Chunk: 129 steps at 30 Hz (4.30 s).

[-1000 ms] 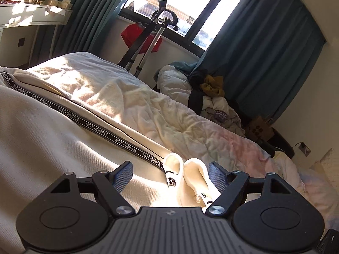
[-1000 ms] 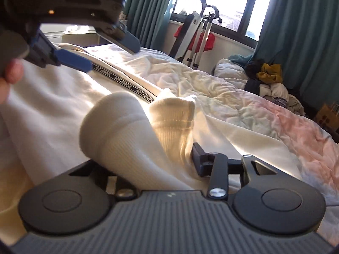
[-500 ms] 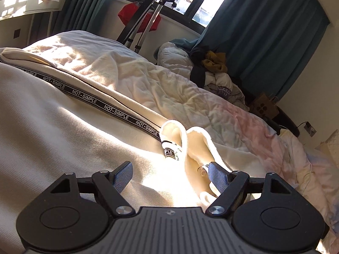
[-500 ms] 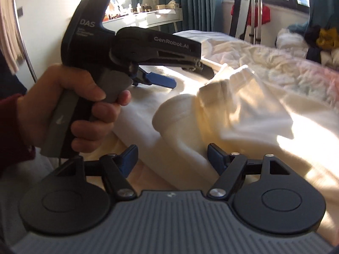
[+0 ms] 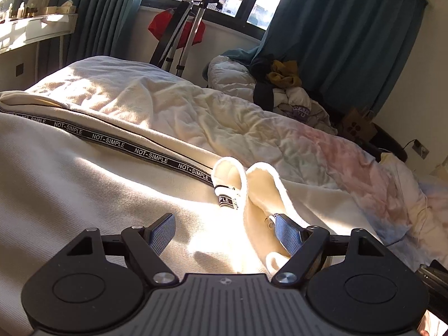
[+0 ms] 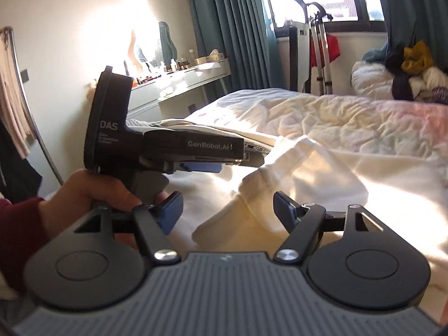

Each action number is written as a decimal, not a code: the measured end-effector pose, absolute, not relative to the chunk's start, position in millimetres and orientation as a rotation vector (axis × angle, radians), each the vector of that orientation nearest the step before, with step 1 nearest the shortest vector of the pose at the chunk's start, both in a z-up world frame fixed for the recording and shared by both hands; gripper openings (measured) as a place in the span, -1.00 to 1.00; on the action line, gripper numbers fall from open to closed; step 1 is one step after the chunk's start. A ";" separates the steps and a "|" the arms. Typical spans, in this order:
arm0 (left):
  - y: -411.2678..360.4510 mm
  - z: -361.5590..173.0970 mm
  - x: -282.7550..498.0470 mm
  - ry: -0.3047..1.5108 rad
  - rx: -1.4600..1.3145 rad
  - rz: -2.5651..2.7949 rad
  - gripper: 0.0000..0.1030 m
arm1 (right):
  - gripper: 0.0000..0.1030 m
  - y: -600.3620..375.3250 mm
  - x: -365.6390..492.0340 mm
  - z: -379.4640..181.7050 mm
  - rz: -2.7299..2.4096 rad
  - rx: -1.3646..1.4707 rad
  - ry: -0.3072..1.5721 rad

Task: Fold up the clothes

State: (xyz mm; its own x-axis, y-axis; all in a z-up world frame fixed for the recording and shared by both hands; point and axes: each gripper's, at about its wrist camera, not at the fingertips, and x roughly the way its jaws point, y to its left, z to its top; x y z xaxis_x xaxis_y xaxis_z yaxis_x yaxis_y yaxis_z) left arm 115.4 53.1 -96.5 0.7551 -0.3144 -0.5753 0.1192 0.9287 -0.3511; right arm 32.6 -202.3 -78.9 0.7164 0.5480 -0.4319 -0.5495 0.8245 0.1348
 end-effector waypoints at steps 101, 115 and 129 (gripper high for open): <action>95.5 123.8 55.7 0.130 -0.371 0.207 -0.76 | -0.34 -325.8 47.9 -68.2 -0.167 0.298 0.317; -177.4 127.3 99.1 0.111 -0.084 -0.115 -0.78 | -0.31 -445.3 27.2 -67.9 -0.277 0.743 0.244; -329.6 -48.1 117.7 0.345 0.285 -0.388 -0.79 | -0.31 -481.3 40.2 -98.1 -0.210 0.942 0.291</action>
